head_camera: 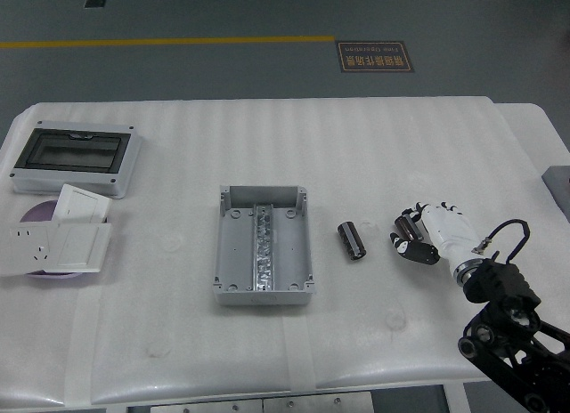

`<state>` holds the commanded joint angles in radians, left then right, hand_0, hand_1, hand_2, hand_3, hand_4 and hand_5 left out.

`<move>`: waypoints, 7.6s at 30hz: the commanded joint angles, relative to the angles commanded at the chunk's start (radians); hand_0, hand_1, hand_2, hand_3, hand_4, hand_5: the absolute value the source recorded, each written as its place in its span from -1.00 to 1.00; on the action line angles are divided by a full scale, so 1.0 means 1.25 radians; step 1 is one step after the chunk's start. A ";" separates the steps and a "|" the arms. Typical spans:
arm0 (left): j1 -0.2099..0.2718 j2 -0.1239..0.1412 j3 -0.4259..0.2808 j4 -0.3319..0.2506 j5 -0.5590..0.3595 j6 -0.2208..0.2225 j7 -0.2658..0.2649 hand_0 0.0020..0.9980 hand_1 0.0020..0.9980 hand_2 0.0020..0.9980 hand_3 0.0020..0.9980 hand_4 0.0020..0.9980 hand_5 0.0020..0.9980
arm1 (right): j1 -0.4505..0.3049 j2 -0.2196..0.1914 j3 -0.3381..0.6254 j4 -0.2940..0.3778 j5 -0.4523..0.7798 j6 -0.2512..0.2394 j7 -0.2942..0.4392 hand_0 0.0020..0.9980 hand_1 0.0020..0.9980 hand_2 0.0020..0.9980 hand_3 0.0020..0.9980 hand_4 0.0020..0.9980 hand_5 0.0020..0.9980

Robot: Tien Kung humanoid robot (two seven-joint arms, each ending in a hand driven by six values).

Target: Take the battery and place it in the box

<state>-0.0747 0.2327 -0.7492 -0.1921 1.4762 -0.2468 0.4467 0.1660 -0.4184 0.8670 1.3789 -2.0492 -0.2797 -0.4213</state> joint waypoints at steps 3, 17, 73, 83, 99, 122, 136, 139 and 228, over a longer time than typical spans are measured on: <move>0.000 0.001 0.001 0.000 0.000 0.001 -0.002 0.28 0.24 0.13 0.22 0.18 -0.88 | 0.001 -0.002 0.001 0.002 -0.010 -0.004 -0.003 0.87 0.42 0.09 0.41 0.12 -0.21; -0.001 0.002 0.013 0.001 -0.011 -0.013 -0.009 0.28 0.23 0.13 0.22 0.17 -0.90 | 0.004 -0.007 -0.008 0.002 -0.017 0.037 -0.030 0.80 0.26 -0.34 0.41 -0.33 -0.49; 0.009 0.001 -0.020 0.002 0.015 -0.012 -0.021 0.28 0.22 0.12 0.21 0.05 -0.98 | 0.167 0.048 -0.147 0.134 0.464 -0.056 0.220 1.00 0.61 0.57 0.66 0.21 -0.26; 0.007 0.002 -0.016 0.003 0.011 -0.012 -0.021 0.28 0.21 0.12 0.21 0.03 -0.99 | 0.137 -0.040 -0.107 0.149 0.264 0.046 0.066 1.00 0.81 0.76 0.85 0.34 -0.10; 0.006 0.003 -0.014 0.003 0.009 -0.013 -0.023 0.28 0.20 0.10 0.20 -0.01 -1.00 | 0.120 -0.046 -0.153 0.139 0.190 0.139 -0.049 1.00 0.79 0.75 0.92 0.52 0.10; 0.000 0.005 -0.002 0.004 -0.001 -0.016 -0.031 0.28 0.17 0.09 0.18 -0.15 -1.00 | 0.140 -0.073 -0.184 0.142 0.215 0.166 -0.042 1.00 0.74 0.59 0.90 0.49 0.15; -0.002 0.005 -0.004 0.004 0.003 -0.020 -0.033 0.27 0.14 0.07 0.17 -0.32 -1.00 | 0.271 -0.180 -0.302 0.146 0.203 0.248 0.017 1.00 0.76 0.67 0.95 0.45 0.06; -0.004 0.007 -0.006 0.004 0.007 -0.021 -0.032 0.27 0.14 0.07 0.17 -0.32 -1.00 | 0.323 -0.192 -0.357 0.142 0.175 0.260 0.016 1.00 0.76 0.67 0.95 0.45 0.06; 0.005 0.002 -0.025 0.002 0.048 -0.014 -0.046 0.24 0.13 0.12 0.21 -0.45 -1.00 | 0.327 0.032 -0.275 0.187 0.423 0.075 0.197 1.00 0.52 0.46 0.52 -0.10 -0.59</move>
<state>-0.0683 0.2349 -0.7800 -0.1897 1.5361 -0.2646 0.3887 0.5748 -0.3785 0.5231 1.6121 -1.5204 -0.1858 -0.1754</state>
